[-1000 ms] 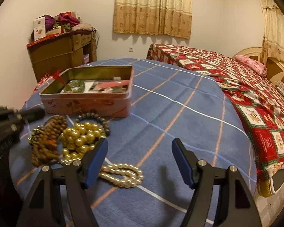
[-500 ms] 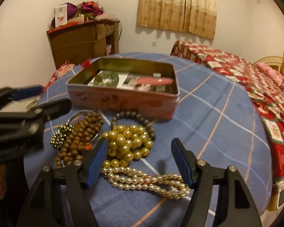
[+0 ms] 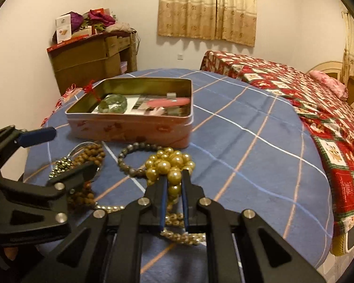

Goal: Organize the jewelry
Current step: 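Close the left tool on brown wooden beads while the right tool grips gold beads, then lift the brown beads with the left tool into the tin while the right tool carries gold beads there, then open both tools over the tin and close the left tool on the small gold chain, then grasp the pearl necklace with the right tool while the left tool holds the gold chain, then carry the pearl necklace into the tin with the right tool while the left tool drops the gold chain there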

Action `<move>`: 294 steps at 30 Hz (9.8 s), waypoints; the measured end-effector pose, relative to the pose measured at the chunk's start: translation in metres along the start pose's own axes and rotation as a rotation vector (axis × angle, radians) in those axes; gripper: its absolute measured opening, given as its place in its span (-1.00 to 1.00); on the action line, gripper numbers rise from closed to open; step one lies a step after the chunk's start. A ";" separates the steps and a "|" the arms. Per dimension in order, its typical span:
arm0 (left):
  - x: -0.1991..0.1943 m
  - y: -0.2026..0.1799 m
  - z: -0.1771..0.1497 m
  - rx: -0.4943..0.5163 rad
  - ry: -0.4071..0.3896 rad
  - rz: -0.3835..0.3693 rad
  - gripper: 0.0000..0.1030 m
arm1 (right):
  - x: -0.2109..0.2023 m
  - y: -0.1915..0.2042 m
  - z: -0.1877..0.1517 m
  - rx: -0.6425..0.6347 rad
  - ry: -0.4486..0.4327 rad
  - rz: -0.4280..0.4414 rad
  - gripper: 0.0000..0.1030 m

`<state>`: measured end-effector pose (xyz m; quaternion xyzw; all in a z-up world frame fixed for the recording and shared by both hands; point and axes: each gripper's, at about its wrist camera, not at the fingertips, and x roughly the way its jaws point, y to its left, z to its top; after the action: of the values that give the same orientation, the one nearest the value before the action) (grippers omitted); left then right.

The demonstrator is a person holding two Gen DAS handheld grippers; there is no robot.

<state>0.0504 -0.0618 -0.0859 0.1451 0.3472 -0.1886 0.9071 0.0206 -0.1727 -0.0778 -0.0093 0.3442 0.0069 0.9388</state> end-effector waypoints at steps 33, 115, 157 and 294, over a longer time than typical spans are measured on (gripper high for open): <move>-0.056 0.036 0.043 -0.063 -0.184 0.027 -0.87 | -0.033 -0.012 0.035 -0.006 -0.180 -0.054 -0.76; 0.051 0.080 0.091 -0.096 -0.086 0.120 -0.86 | 0.071 0.028 0.107 -0.119 -0.096 -0.033 -0.76; -0.031 0.041 -0.027 -0.092 -0.036 0.168 0.62 | -0.009 -0.024 0.003 -0.012 0.017 -0.076 0.43; -0.054 0.071 0.064 -0.058 -0.218 0.091 -0.82 | -0.044 0.014 0.069 -0.174 -0.247 -0.008 -0.84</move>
<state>0.0816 -0.0110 0.0065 0.1131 0.2448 -0.1517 0.9509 0.0314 -0.1573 0.0027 -0.0910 0.2241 0.0340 0.9697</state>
